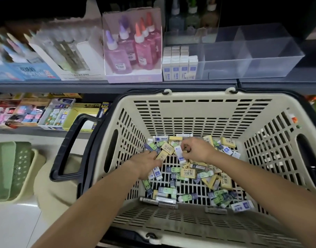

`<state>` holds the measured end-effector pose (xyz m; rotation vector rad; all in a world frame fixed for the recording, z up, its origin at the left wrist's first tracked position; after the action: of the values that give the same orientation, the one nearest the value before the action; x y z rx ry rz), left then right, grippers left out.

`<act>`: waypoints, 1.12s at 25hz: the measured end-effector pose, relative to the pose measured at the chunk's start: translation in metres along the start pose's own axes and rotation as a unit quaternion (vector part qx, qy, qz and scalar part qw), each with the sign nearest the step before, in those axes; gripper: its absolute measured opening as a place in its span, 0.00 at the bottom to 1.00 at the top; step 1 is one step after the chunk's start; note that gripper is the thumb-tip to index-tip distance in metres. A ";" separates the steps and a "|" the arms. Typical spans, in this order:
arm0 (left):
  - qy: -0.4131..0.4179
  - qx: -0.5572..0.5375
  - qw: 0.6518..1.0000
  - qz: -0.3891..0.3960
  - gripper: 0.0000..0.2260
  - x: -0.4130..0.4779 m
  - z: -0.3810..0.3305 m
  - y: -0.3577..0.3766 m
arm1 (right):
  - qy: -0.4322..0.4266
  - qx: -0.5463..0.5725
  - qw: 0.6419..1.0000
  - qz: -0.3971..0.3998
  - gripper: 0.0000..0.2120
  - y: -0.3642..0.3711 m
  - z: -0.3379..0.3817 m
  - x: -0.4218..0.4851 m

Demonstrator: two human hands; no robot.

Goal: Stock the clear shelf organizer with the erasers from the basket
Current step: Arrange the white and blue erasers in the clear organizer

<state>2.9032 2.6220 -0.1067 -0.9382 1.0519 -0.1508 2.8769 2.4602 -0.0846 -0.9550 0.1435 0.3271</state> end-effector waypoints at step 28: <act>-0.064 -0.351 0.931 0.072 0.33 -0.006 0.011 -0.050 | 0.090 -0.013 0.996 -0.016 0.09 -0.022 0.000 -0.047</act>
<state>2.9245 2.6003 -0.0650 -1.4825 1.0616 0.4375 2.8400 2.4390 -0.0551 -1.0104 0.2895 0.2123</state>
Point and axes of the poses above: each hand's wrist, its own x-axis towards the middle knuckle, its own y-axis out of the palm, z = x × y, the point moved 8 cm from there along x, towards the middle knuckle, and after that the axes turned 14 degrees about -y, right-handed, at the moved point
